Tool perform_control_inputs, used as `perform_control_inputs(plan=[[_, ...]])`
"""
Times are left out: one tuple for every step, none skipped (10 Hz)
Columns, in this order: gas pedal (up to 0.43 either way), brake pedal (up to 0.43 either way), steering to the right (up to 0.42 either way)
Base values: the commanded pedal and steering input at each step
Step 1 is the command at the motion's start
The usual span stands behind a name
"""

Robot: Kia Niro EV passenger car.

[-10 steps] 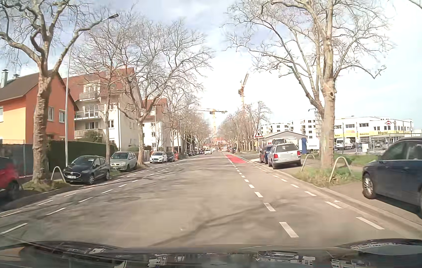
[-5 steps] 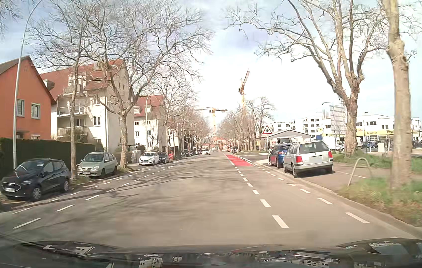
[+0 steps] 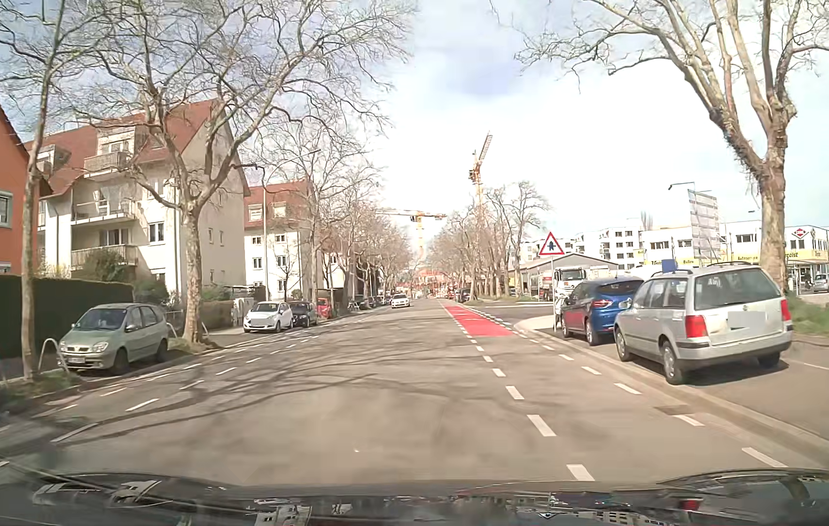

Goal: Follow the waypoints while adhering to traffic rules and regulations

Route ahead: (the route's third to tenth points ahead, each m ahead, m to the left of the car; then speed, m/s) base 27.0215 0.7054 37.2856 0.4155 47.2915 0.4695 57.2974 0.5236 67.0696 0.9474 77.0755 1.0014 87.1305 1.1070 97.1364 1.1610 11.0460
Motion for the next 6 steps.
perform_control_inputs(plan=[[0.110, 0.000, -0.002], [0.110, 0.000, -0.003], [0.110, 0.000, -0.003], [0.110, 0.000, -0.003], [0.110, 0.000, -0.003], [0.110, 0.000, -0.002]])
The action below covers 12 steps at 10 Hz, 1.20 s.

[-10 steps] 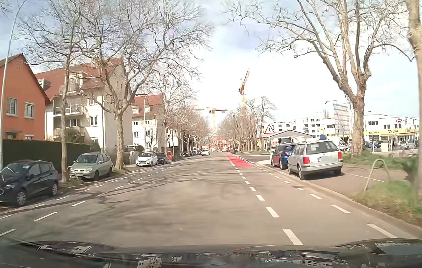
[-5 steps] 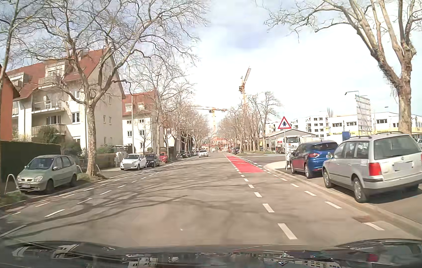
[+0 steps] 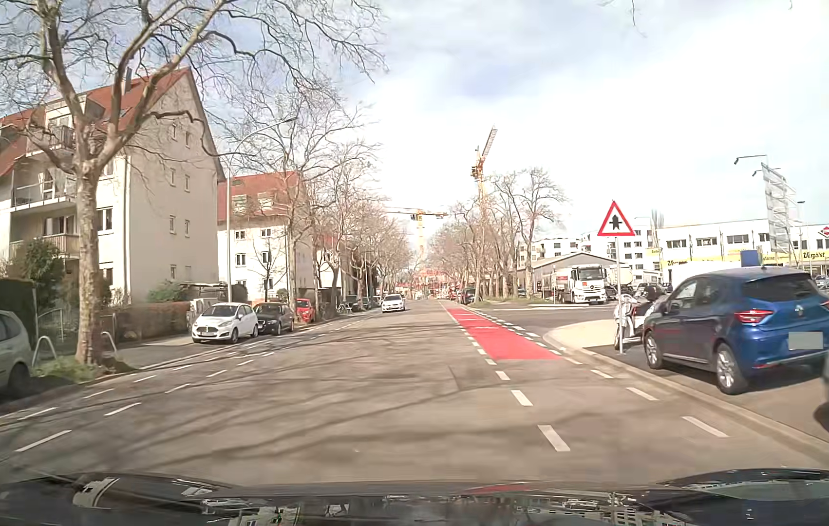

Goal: Follow the waypoints while adhering to traffic rules and regulations

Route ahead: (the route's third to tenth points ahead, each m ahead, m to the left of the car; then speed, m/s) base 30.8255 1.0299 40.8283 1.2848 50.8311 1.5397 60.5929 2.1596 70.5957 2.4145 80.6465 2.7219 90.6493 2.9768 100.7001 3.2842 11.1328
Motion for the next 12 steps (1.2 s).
perform_control_inputs(plan=[[0.110, 0.000, -0.002], [0.110, 0.000, -0.001], [0.110, 0.000, -0.001], [0.110, 0.000, -0.001], [0.110, 0.000, -0.001], [0.110, 0.000, -0.001], [0.110, 0.000, -0.001], [0.110, 0.000, -0.001], [0.110, 0.000, -0.002], [0.110, 0.000, -0.002], [0.110, 0.000, -0.002], [0.110, 0.000, -0.003]])
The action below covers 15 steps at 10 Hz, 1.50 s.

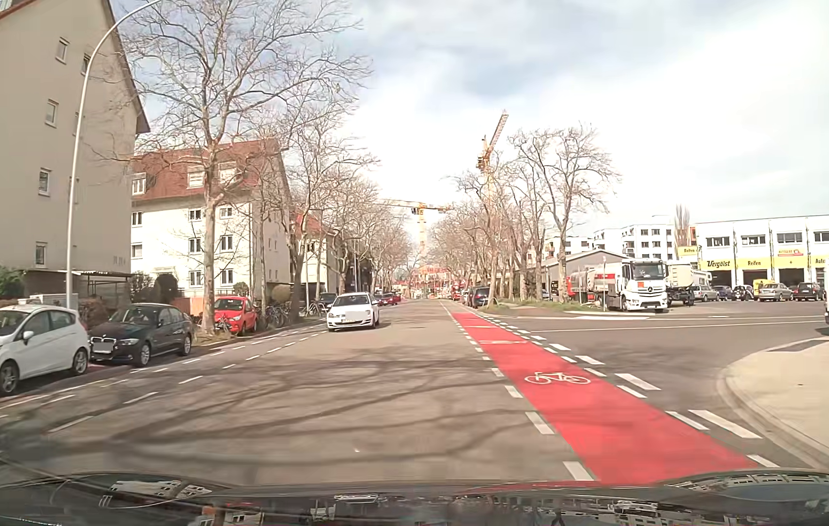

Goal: Follow the waypoints while adhering to traffic rules and regulations

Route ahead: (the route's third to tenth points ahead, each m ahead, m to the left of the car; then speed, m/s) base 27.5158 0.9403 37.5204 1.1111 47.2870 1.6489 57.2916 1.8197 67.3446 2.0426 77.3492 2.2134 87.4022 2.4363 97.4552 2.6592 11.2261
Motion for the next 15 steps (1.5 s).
perform_control_inputs(plan=[[0.110, 0.000, -0.003], [0.110, 0.000, -0.002], [0.110, 0.000, -0.002], [0.110, 0.000, -0.003], [0.110, 0.000, -0.002], [0.110, 0.000, -0.002], [0.110, 0.000, -0.002], [0.110, 0.000, -0.001], [0.110, 0.000, -0.001], [0.110, 0.000, -0.001], [0.110, 0.000, -0.001], [0.110, 0.000, -0.001], [0.110, 0.000, -0.001], [0.098, 0.000, -0.001], [0.098, 0.000, -0.001]])
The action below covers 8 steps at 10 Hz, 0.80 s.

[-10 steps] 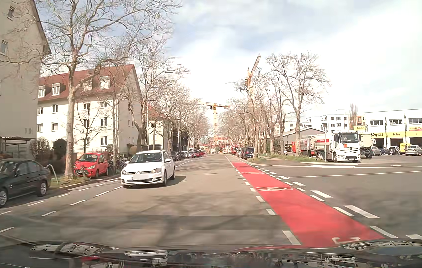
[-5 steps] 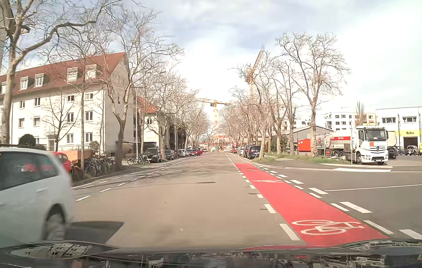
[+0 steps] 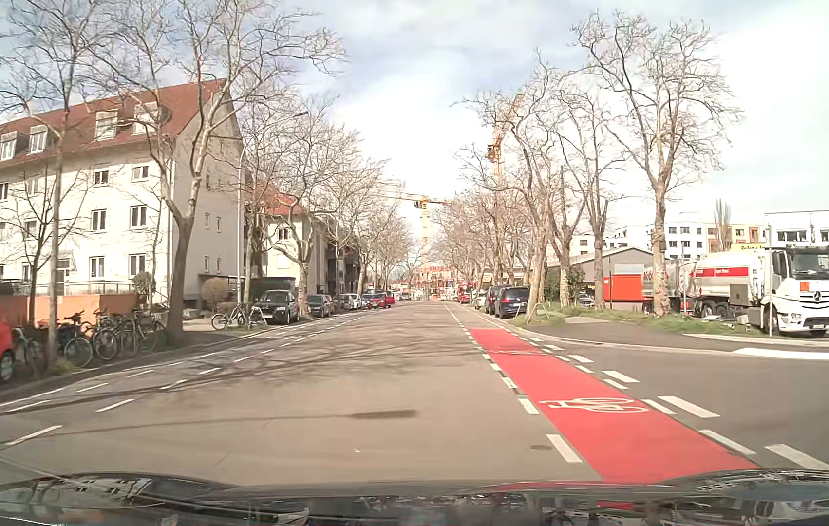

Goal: Follow the waypoints while adhering to traffic rules and regulations

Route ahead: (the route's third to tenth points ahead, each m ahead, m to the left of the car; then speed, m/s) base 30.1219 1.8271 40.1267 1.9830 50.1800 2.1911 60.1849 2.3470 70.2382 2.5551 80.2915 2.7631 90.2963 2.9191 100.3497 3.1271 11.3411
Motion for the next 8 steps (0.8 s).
perform_control_inputs(plan=[[0.079, 0.000, -0.002], [0.008, 0.000, -0.002], [0.000, 0.000, -0.002], [0.000, 0.000, -0.002], [0.000, 0.000, -0.002], [0.000, 0.000, -0.001], [0.000, 0.000, -0.001], [0.000, 0.000, -0.001]])
